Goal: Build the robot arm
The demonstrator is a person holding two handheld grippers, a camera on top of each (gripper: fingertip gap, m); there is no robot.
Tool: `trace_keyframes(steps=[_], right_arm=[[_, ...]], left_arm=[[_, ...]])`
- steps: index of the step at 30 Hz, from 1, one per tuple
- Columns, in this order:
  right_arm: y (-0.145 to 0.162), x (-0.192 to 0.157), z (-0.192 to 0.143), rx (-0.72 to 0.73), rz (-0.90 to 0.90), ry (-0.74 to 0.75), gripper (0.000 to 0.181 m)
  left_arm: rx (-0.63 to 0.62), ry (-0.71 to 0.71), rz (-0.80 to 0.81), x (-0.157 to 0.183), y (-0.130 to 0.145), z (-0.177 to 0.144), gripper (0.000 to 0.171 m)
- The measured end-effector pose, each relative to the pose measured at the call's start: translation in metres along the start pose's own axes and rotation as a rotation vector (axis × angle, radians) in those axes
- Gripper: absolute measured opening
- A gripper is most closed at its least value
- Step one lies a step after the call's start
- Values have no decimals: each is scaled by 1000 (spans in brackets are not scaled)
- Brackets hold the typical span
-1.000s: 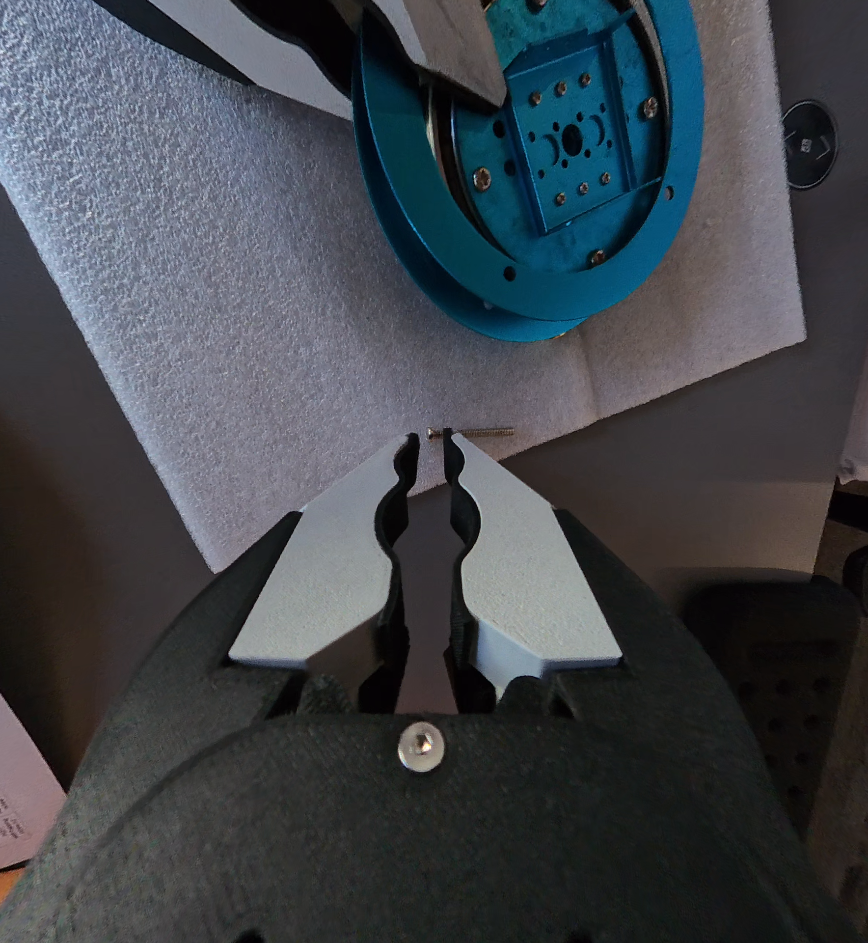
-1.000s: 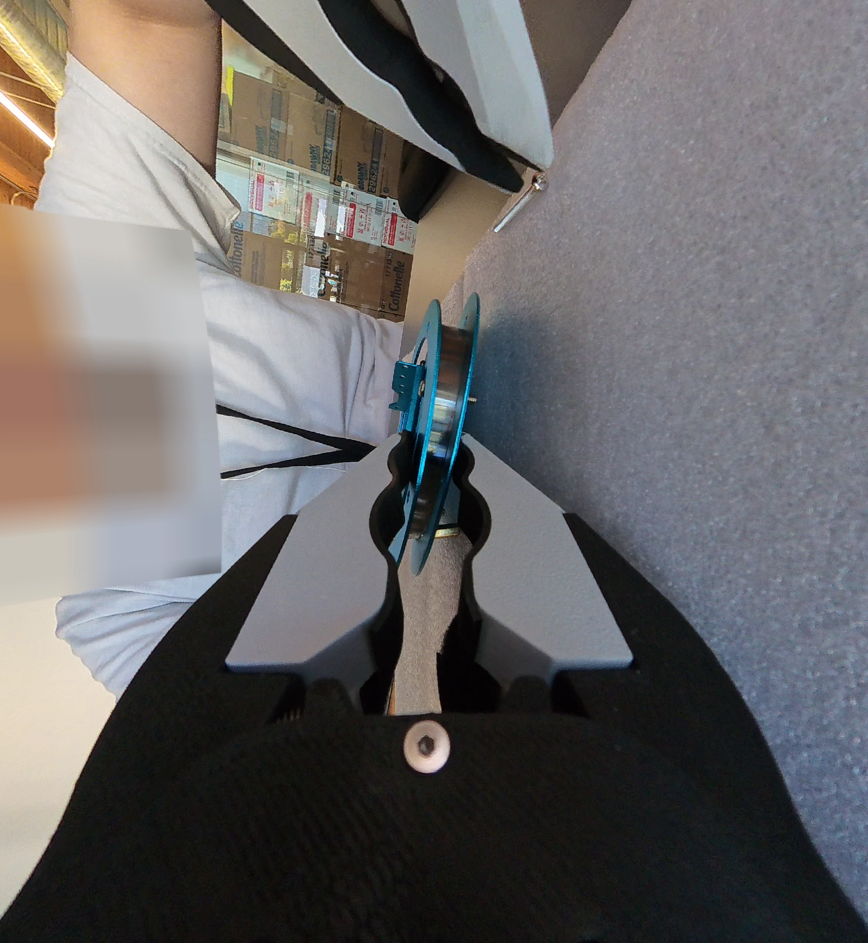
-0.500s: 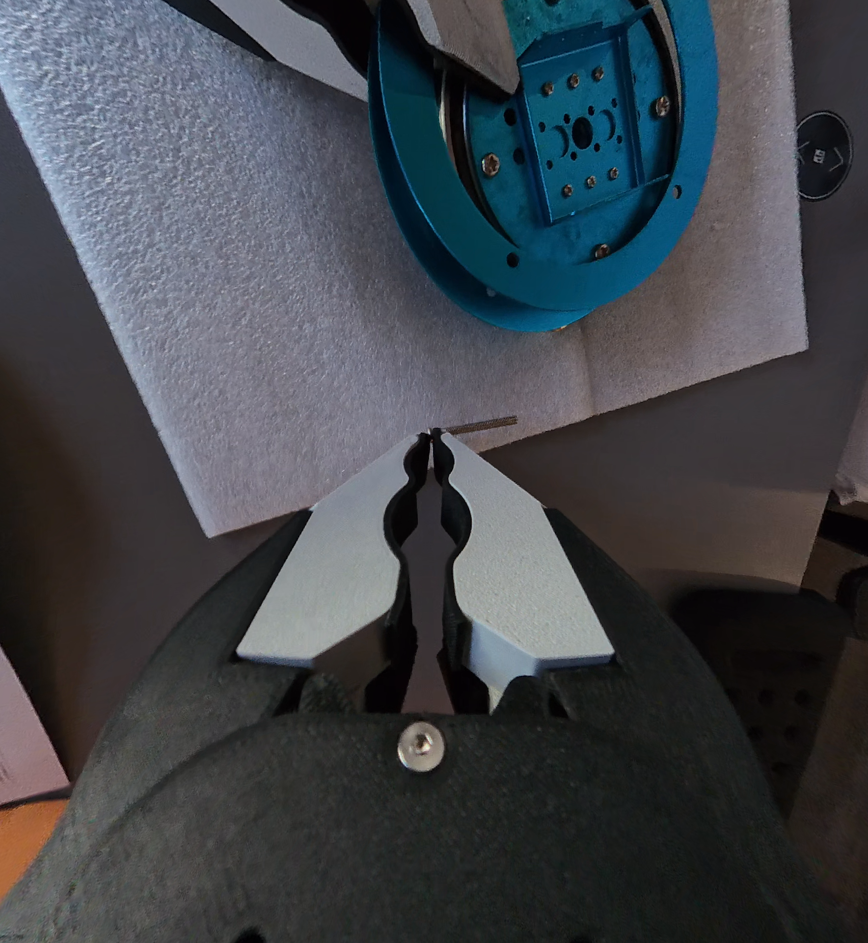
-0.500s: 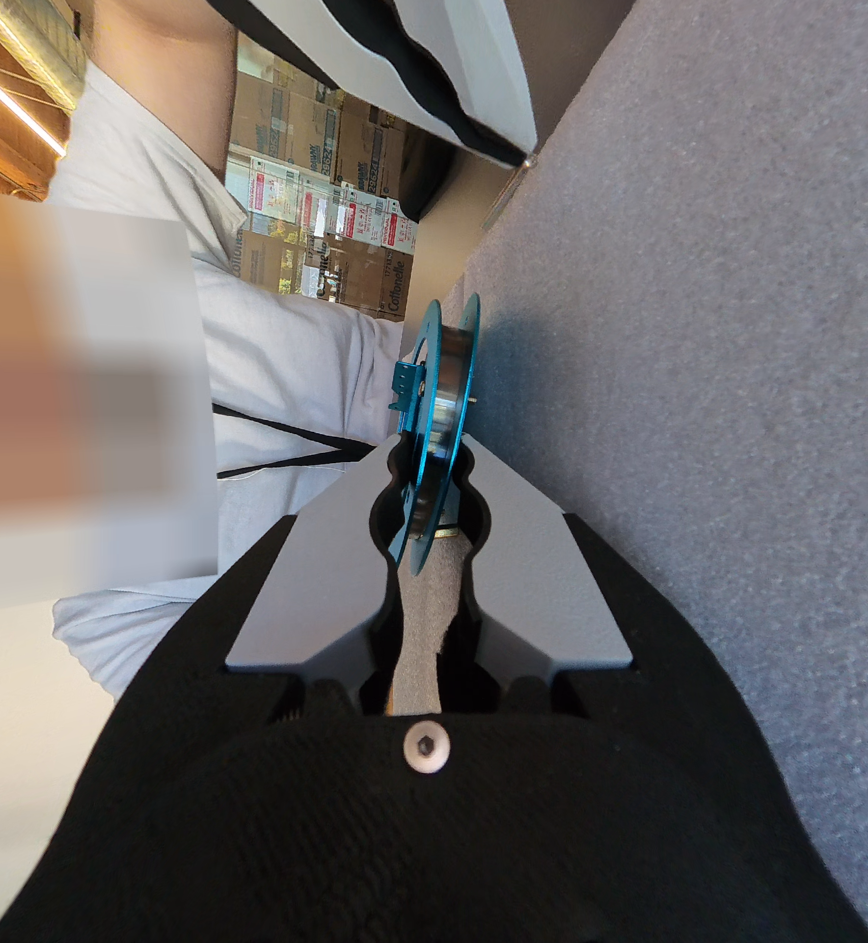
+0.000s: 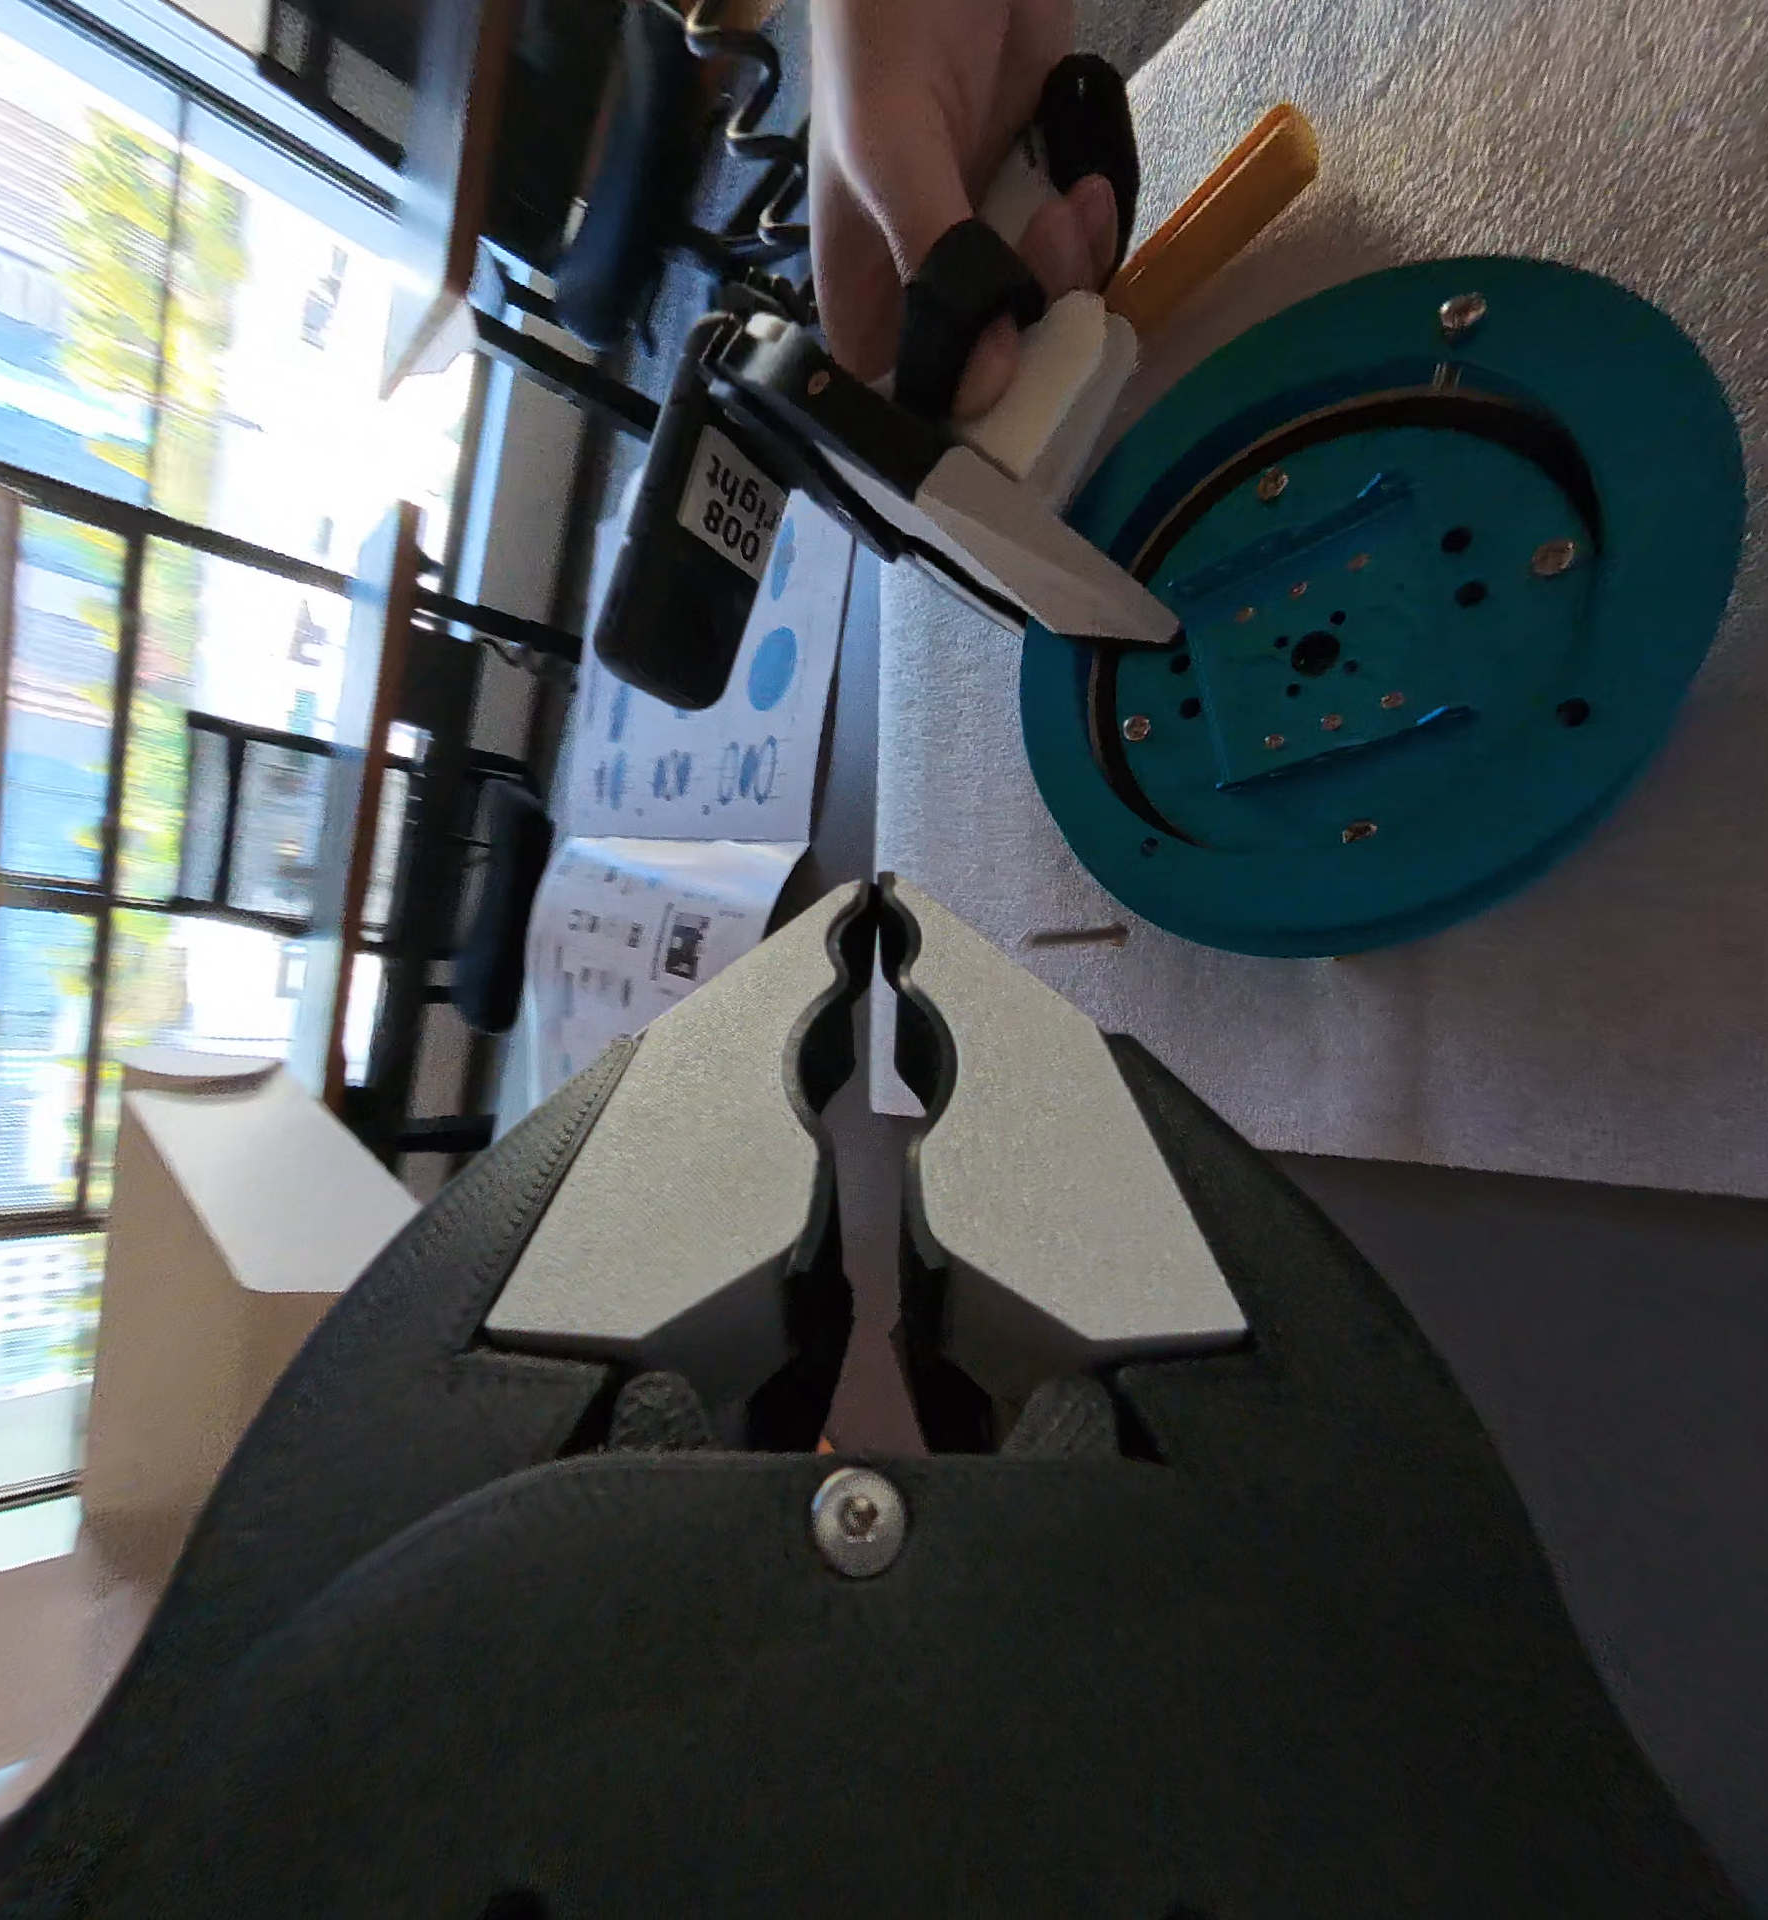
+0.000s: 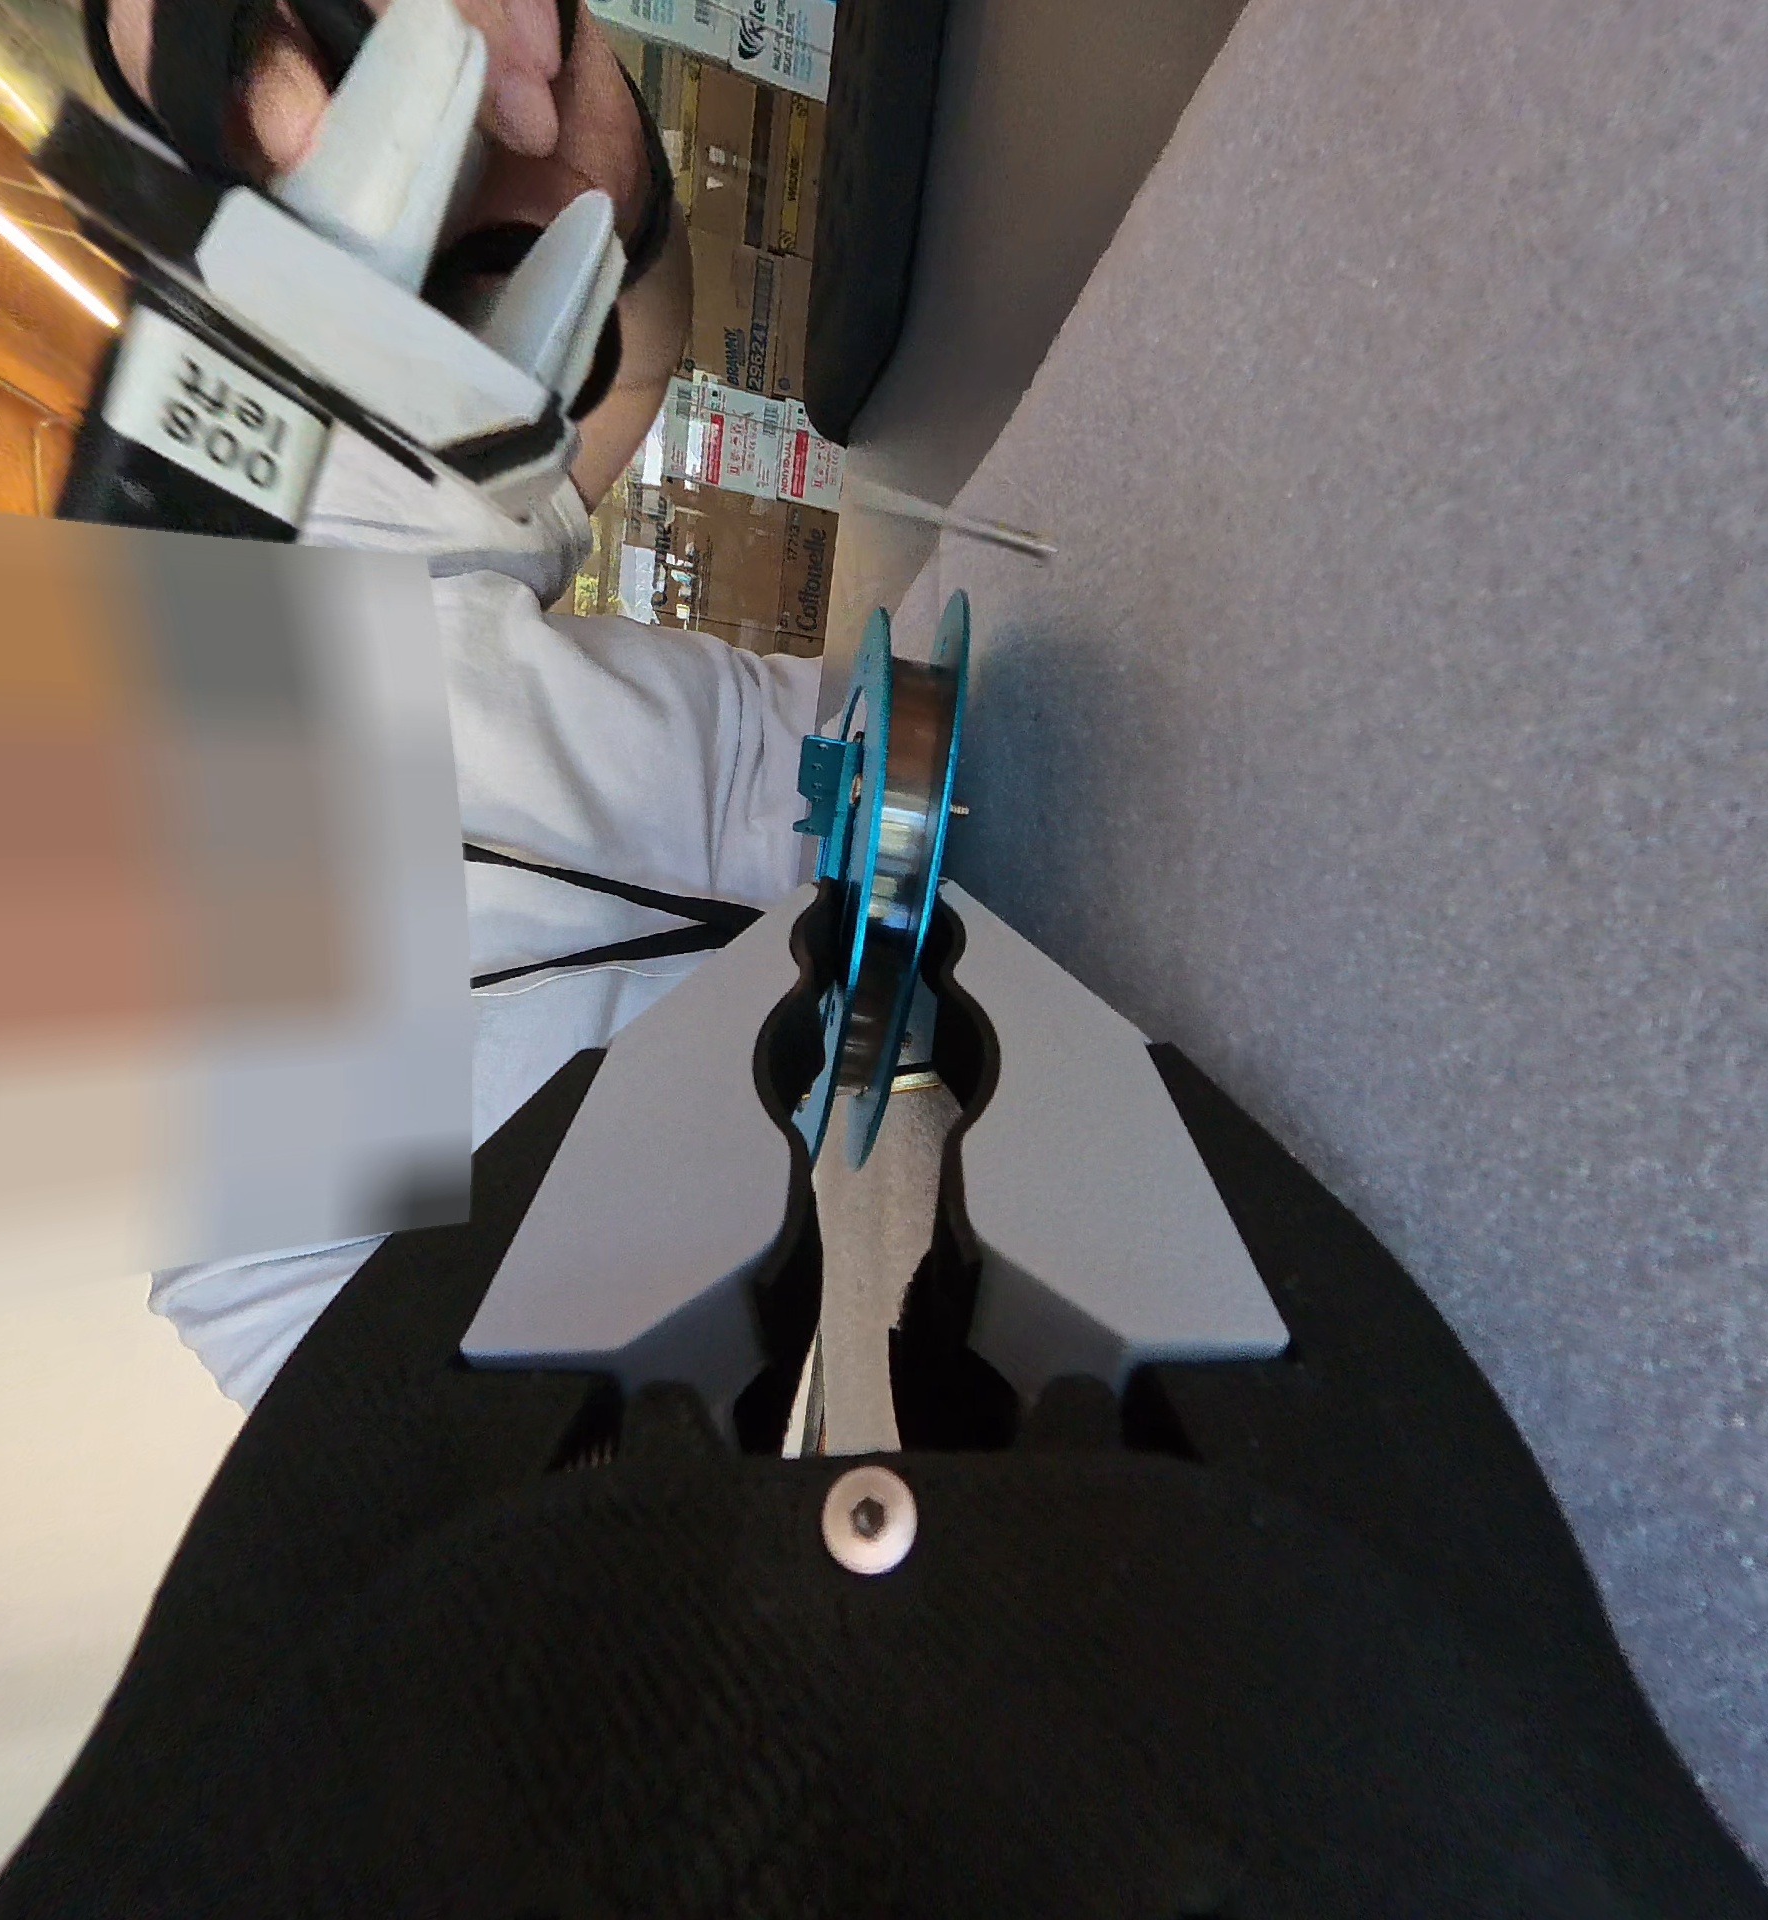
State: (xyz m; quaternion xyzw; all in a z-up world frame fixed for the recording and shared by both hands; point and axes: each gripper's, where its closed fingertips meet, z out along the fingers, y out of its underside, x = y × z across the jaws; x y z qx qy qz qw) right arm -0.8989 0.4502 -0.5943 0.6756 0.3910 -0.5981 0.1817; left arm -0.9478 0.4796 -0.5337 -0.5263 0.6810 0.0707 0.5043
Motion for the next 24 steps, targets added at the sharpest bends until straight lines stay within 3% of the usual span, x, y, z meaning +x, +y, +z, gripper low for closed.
trace_keyframes(steps=[5,8,11,12,14,16,19,24], right_arm=[[1,0,0,7,3,6,13],[1,1,0,12,5,2,13],[1,0,0,7,-3,2,13],[1,1,0,5,-2,2,13],[2,1,0,2,-3,0,13],[2,0,0,3,-2,2,13],[2,0,0,8,1,8,13],[3,0,0,18,10,10,13]], left_arm=[[-18,-34,7,5,1,-1,0],[-84,14,-229,1,32,-6,0],[-88,222,-466,18,46,-8,0],[-91,312,-458,28,44,-8,0],[-107,379,-350,34,38,-2,24],[-72,448,-161,39,27,5,11],[-77,566,24,45,26,21,6],[-71,853,-41,54,21,26,10]])
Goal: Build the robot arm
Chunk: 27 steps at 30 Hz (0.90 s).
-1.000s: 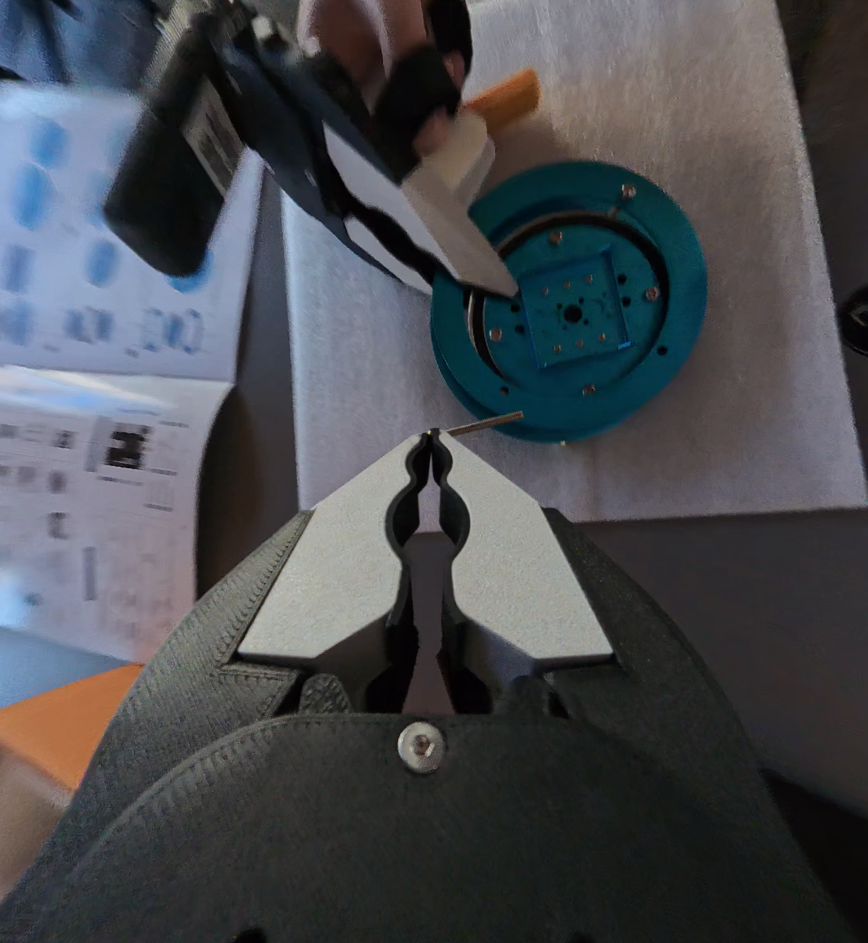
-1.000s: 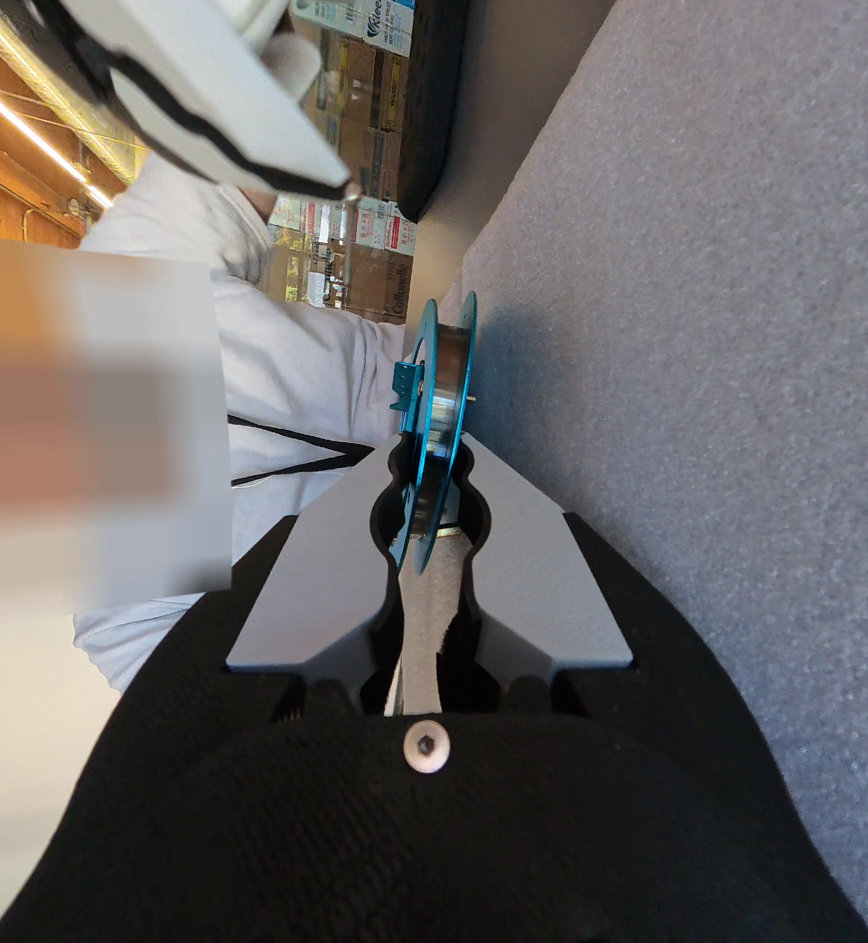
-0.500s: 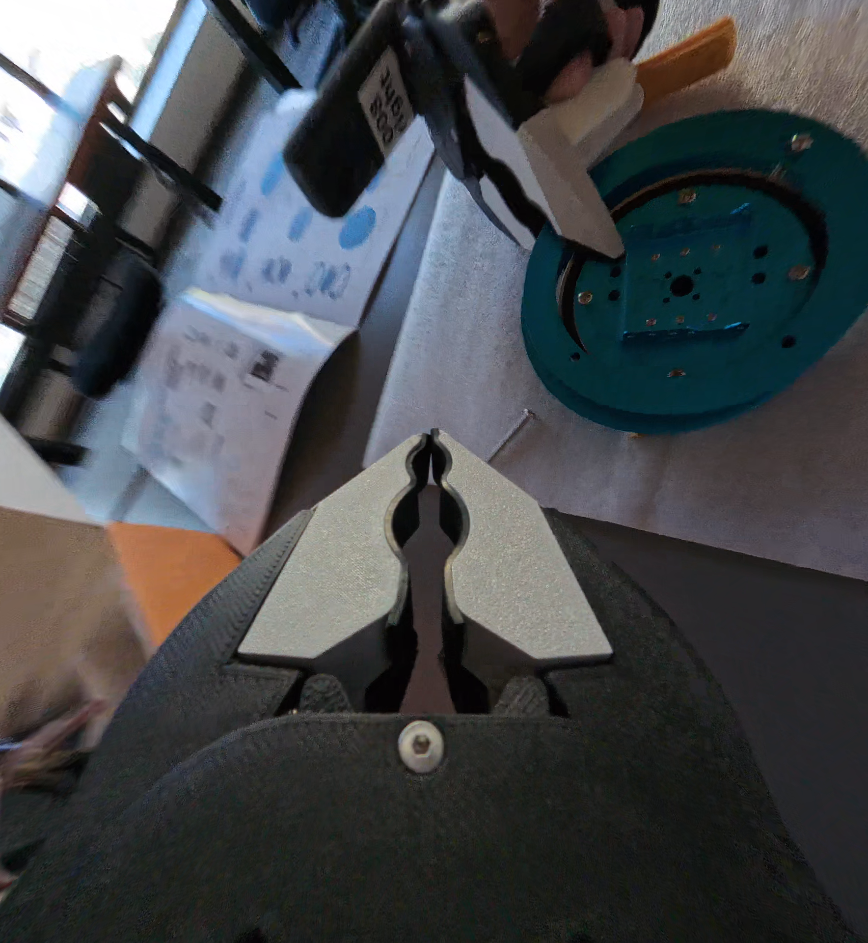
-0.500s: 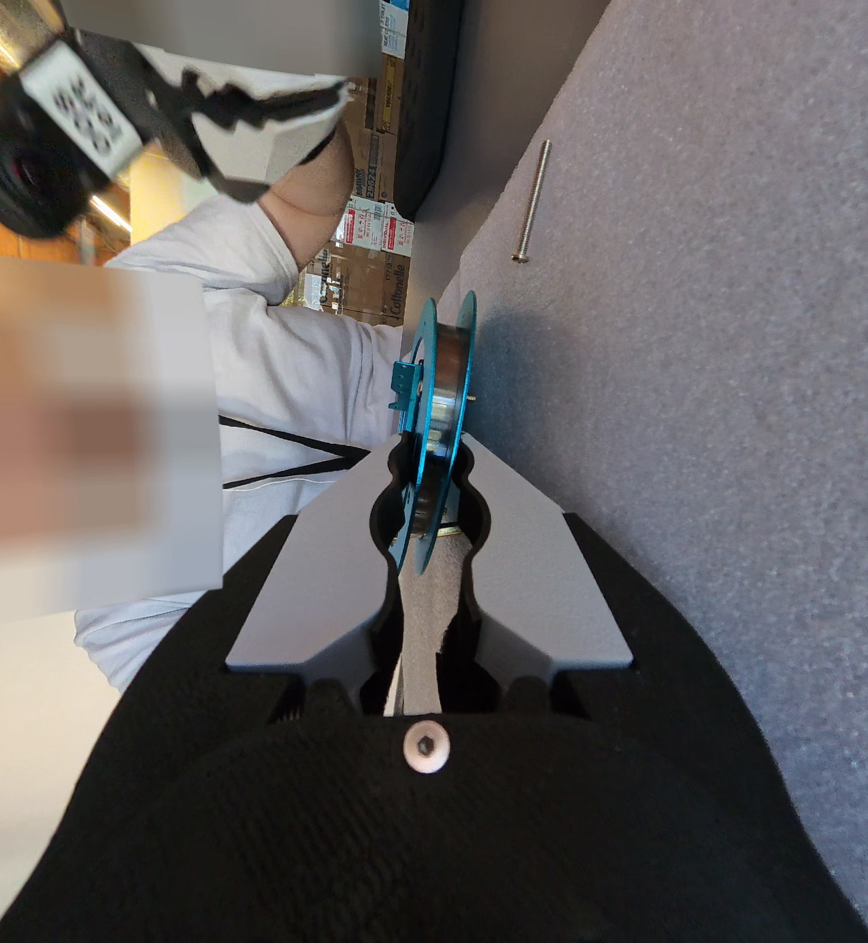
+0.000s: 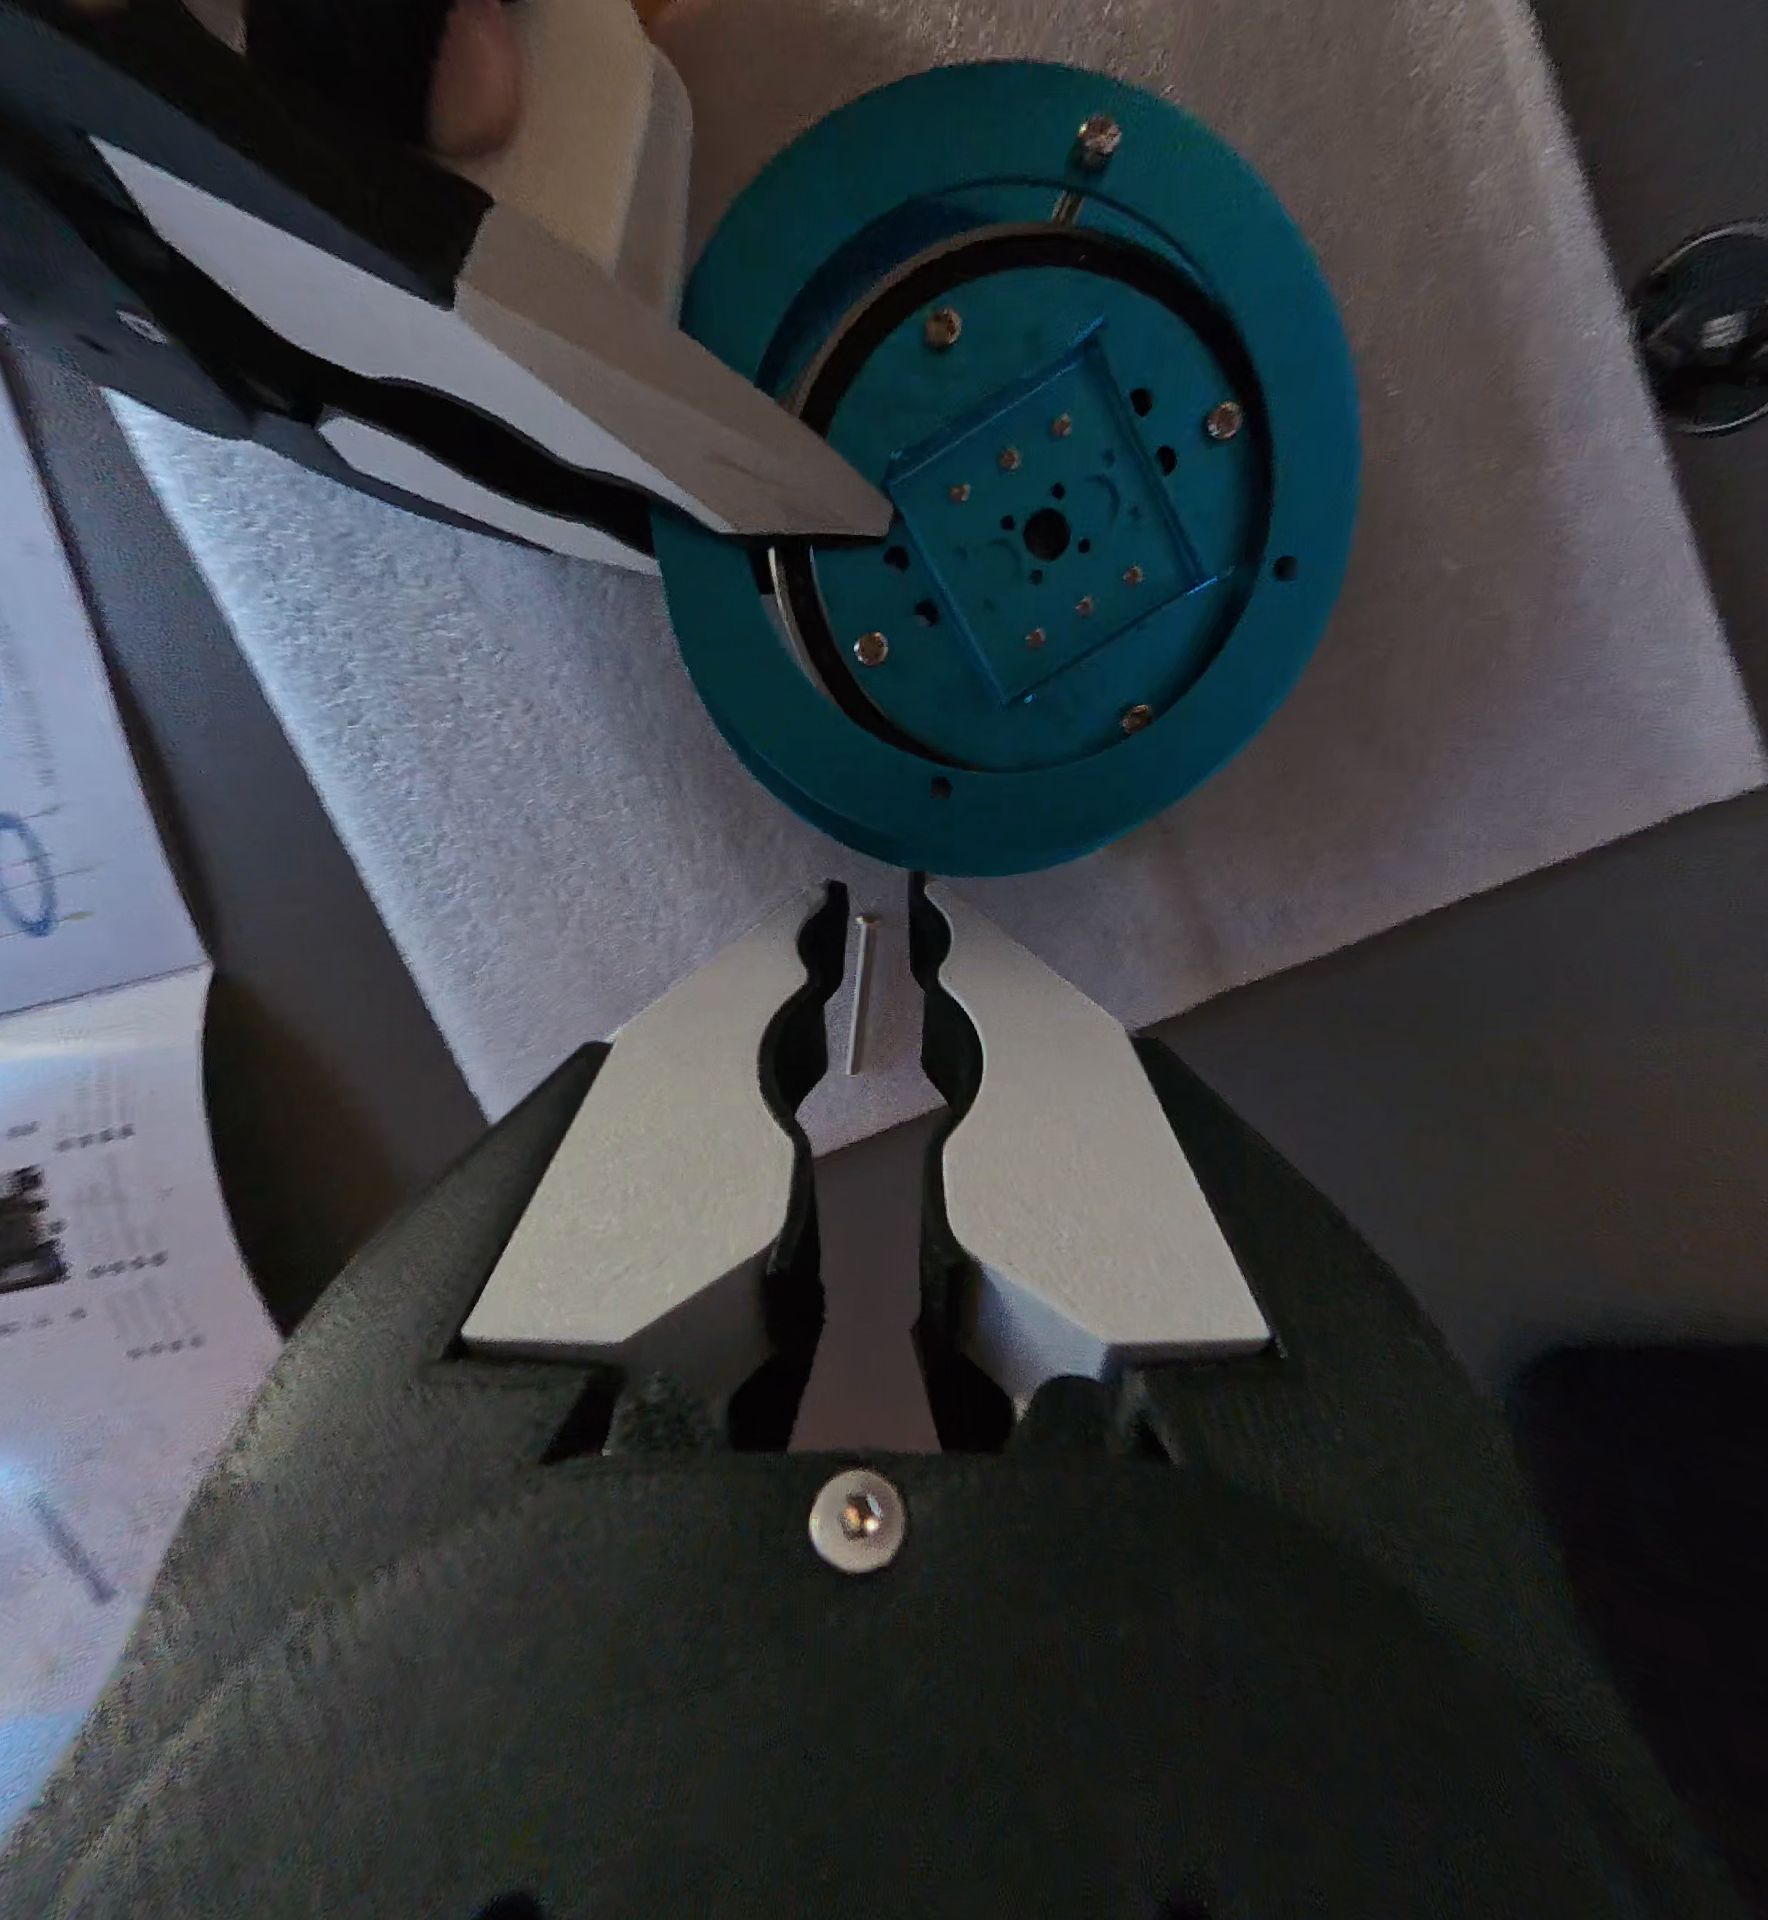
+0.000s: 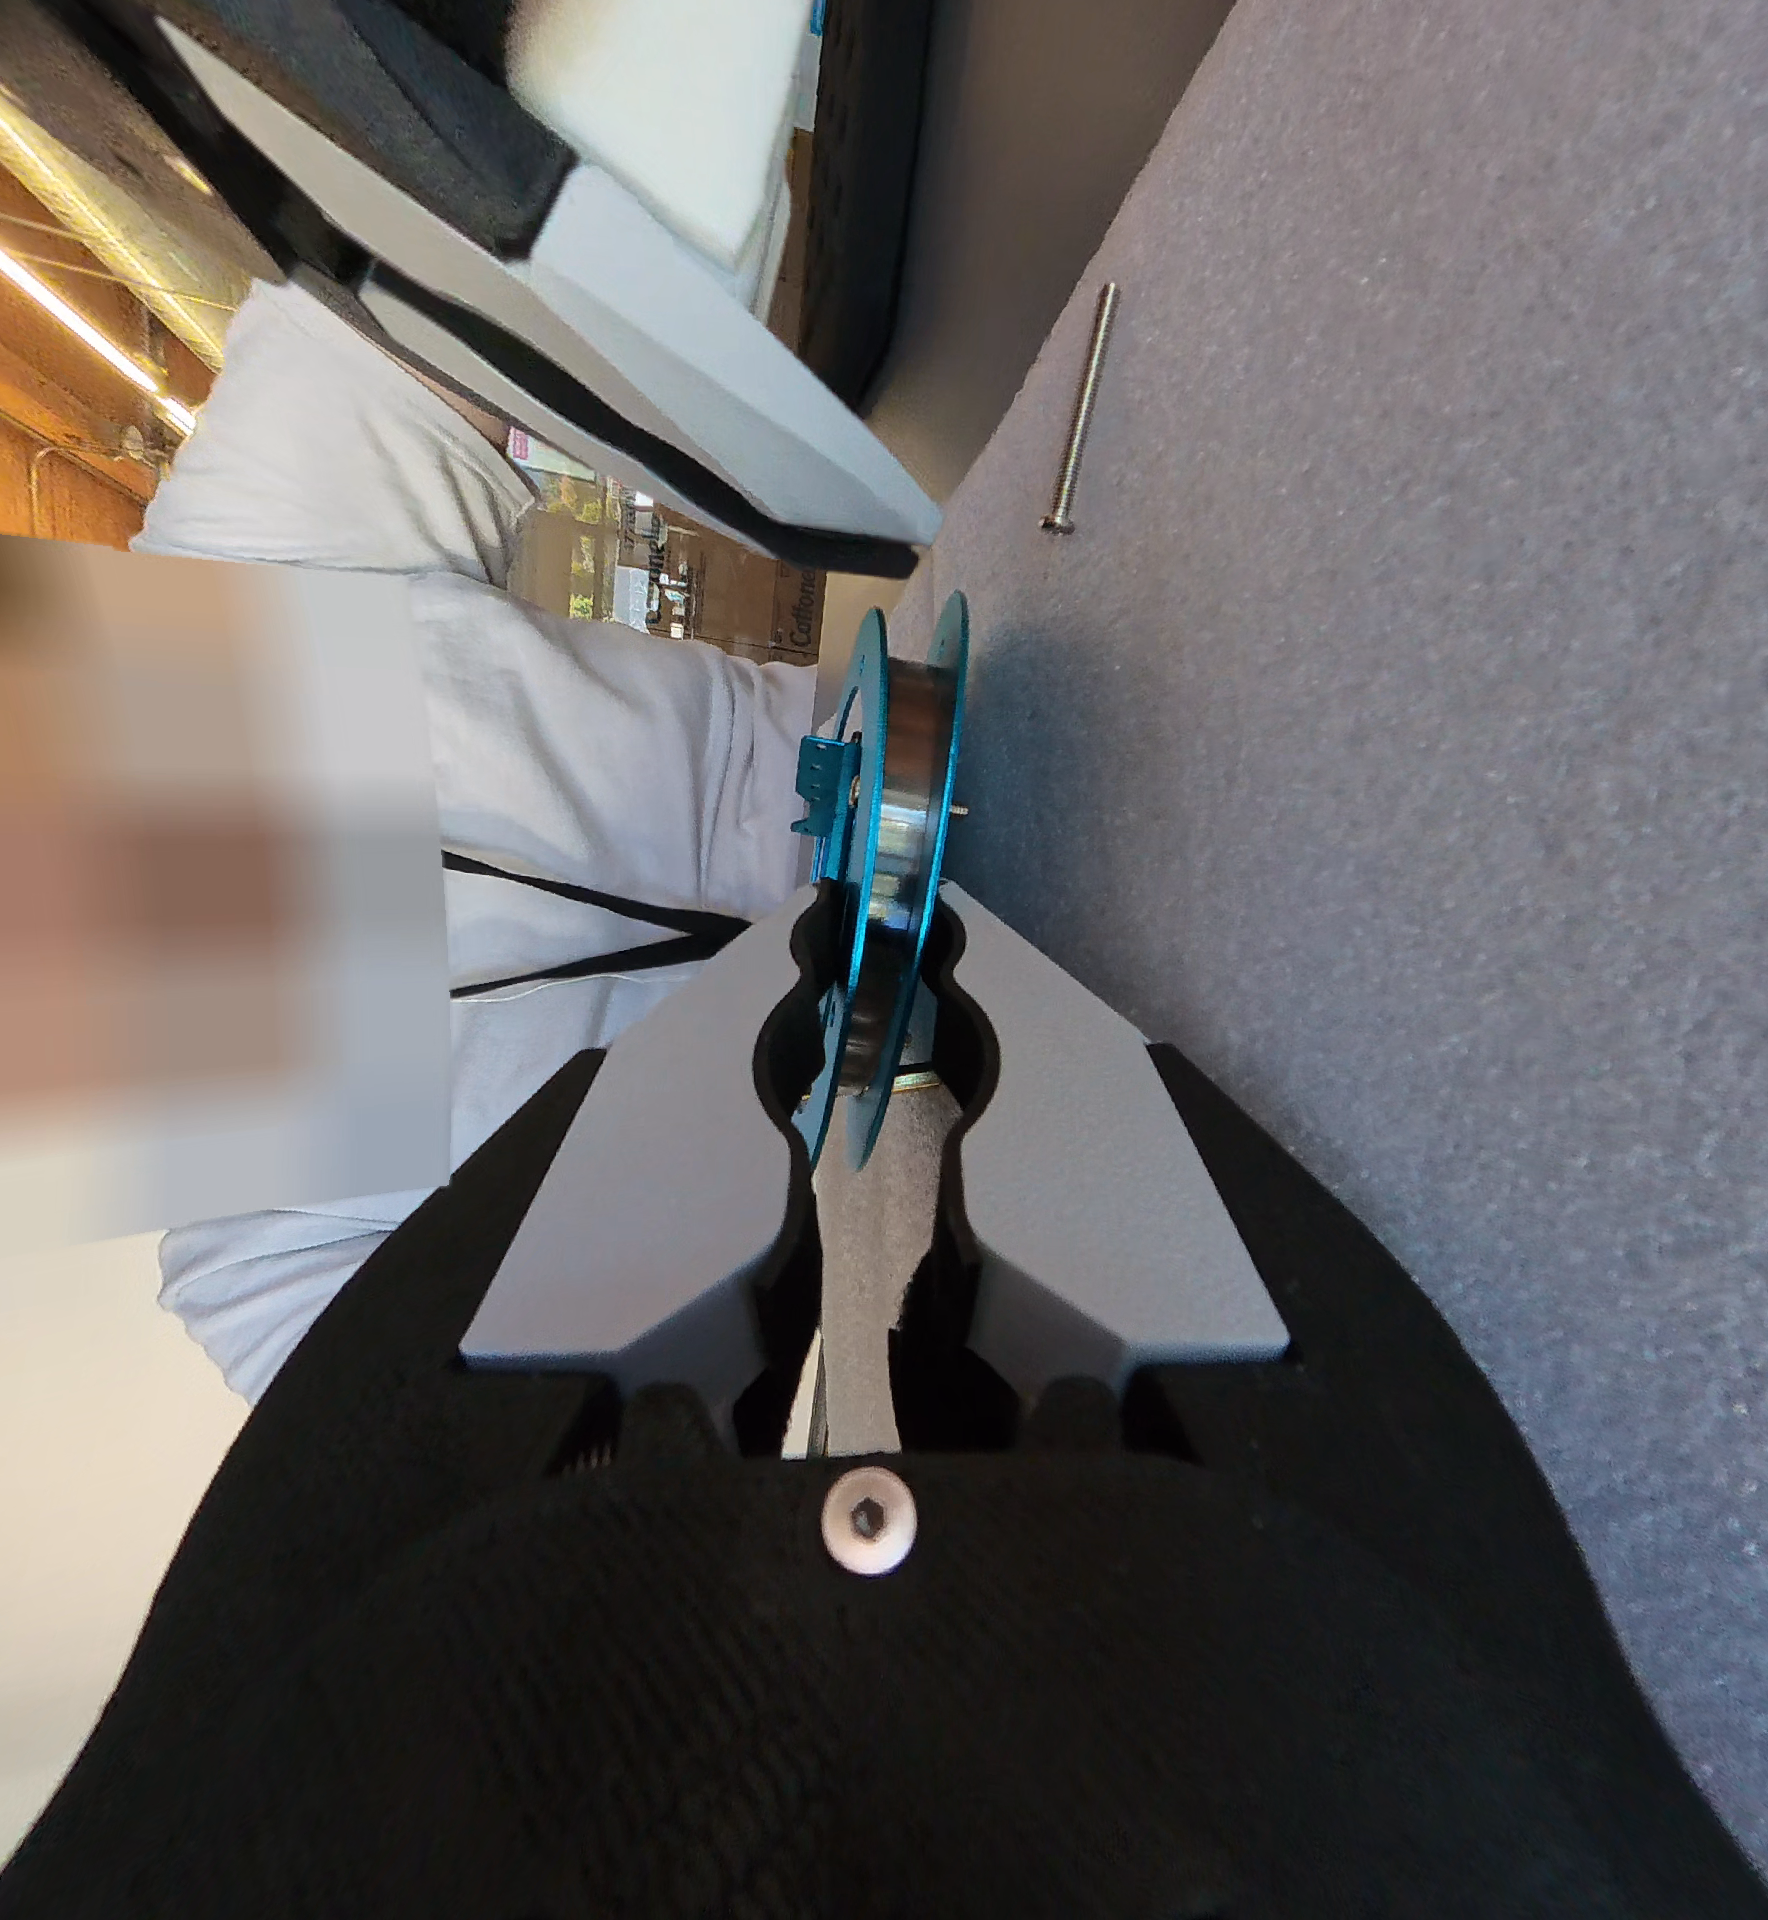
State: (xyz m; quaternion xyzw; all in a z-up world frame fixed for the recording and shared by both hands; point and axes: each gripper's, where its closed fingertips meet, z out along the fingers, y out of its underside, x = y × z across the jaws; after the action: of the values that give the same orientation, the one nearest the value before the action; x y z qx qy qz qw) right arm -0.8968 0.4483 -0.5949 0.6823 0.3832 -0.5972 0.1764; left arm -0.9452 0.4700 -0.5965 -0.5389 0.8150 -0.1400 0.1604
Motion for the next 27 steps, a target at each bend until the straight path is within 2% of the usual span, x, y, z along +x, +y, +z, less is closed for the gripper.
trace_keyframes(steps=[3,7,10,20,27], right_arm=[[1,0,0,-2,-2,2,13],[1,0,0,-7,-4,1,13],[1,0,0,-6,-4,1,13],[1,0,0,-12,21,12,13],[1,0,0,1,12,-1,13]], left_arm=[[-25,88,-16,4,5,4,12],[-46,104,-14,2,11,13,16],[-77,119,-2,3,17,21,11],[-30,183,-43,1,19,20,5],[-18,276,-141,1,19,19,5]])
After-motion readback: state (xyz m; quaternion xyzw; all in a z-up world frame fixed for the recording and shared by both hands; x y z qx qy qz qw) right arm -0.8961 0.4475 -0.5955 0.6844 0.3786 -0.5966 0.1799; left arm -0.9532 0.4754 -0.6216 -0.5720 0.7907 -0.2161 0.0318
